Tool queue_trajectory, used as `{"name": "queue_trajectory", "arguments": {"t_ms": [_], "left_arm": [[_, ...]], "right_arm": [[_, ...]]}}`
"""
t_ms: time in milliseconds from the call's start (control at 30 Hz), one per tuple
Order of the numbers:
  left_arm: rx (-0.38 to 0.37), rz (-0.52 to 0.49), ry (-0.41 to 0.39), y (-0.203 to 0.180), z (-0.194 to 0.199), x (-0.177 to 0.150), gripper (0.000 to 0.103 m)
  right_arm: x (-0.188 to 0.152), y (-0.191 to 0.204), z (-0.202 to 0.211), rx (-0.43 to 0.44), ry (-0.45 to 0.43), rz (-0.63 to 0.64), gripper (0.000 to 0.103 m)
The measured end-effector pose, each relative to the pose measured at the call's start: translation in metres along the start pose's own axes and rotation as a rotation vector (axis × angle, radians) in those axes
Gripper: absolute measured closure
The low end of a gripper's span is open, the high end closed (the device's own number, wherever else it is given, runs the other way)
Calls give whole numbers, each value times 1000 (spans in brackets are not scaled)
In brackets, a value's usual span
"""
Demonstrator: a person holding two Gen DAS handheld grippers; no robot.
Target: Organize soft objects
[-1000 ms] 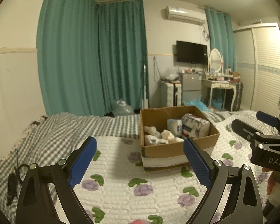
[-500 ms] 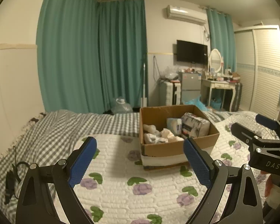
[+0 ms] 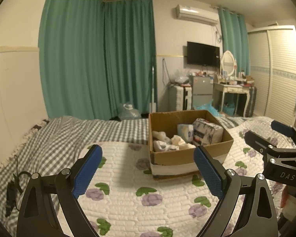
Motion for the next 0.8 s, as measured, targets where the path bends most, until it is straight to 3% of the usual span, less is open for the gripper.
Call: {"name": "queue_trajectory", "arguments": {"t_ms": [800], "left_arm": [[4,-2,8,2,-3,-2,8]], "right_arm": [[-5,3,-5,-5,11,4,0]]}}
Point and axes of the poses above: each gripper's, at about its wrist camera, not at the fingertips, and z roughly against the way its jaws point, y to its left, x to its top, the point moved 7 cm from there along -z, roughly the way its jaws point, and after that the axes turned 8 degrees about y, right-handed, at the moved point
